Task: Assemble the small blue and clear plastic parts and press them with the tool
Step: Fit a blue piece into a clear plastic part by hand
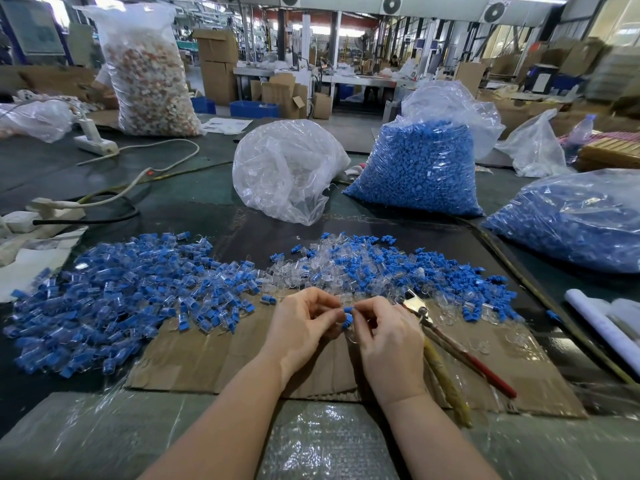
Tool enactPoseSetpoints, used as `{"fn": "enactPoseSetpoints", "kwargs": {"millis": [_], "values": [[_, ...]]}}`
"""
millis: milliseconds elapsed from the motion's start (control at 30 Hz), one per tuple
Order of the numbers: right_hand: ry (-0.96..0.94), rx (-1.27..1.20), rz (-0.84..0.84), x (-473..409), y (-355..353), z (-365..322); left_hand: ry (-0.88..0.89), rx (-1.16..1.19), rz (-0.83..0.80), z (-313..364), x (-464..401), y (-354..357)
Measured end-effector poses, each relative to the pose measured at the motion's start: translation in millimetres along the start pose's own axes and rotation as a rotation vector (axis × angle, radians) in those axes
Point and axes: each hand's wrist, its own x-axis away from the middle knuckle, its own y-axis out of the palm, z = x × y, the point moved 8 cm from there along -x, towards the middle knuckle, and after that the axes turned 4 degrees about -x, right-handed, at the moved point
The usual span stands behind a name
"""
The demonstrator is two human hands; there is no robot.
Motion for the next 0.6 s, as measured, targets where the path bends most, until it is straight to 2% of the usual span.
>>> {"fn": "enactPoseSetpoints", "kwargs": {"millis": [200, 600], "values": [[0.020, 0.019, -0.059, 1.4, 6.9, 4.2, 0.042, -0.024, -0.035, 4.2, 2.8, 3.0], [-0.068, -0.037, -0.082, -1.5, 6.0, -0.7, 0.030, -0.049, -0.003, -1.7, -4.6, -1.0]]}}
